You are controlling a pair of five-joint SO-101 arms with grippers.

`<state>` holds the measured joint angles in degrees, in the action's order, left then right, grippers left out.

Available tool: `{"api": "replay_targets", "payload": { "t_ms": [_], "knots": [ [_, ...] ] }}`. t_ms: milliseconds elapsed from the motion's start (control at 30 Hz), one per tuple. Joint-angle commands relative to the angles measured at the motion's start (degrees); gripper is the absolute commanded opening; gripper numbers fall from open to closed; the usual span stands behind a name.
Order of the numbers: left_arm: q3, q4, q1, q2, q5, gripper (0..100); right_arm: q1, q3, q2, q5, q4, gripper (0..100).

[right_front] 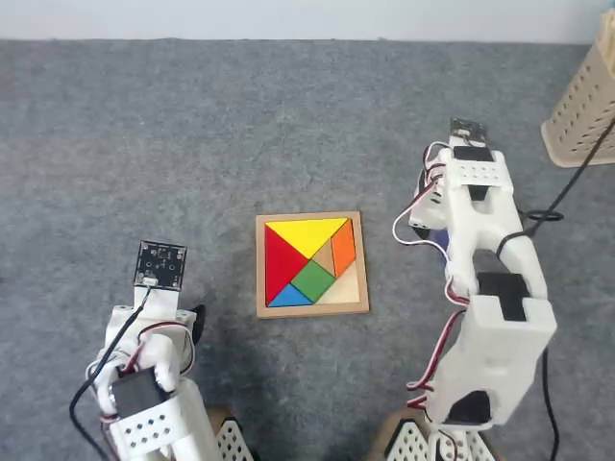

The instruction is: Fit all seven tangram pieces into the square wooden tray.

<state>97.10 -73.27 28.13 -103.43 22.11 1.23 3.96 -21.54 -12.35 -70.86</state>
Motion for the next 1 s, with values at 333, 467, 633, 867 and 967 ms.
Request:
{"api": "replay_targets", "payload": {
  "t_ms": [333, 467, 633, 867, 967],
  "knots": [
    [-0.5, -0.2, 0.3, -0.9, 0.5, 28, -3.3, -1.9, 2.5, 0.9, 1.6, 22.1],
    [-0.5, -0.2, 0.3, -0.9, 0.5, 28, -2.1, -4.2, -0.6, 1.0, 1.0, 22.1],
    [-0.5, -0.2, 0.3, -0.9, 0.5, 28, -1.0, -4.3, -2.9, 1.0, 0.4, 22.1],
    [-0.5, -0.2, 0.3, -0.9, 0.5, 28, -0.2, -4.4, -4.0, 1.4, 0.8, 22.1],
    [-0.5, -0.2, 0.3, -0.9, 0.5, 28, 1.5, -4.9, -5.7, 4.5, 0.6, 22.1]
  ]
}}
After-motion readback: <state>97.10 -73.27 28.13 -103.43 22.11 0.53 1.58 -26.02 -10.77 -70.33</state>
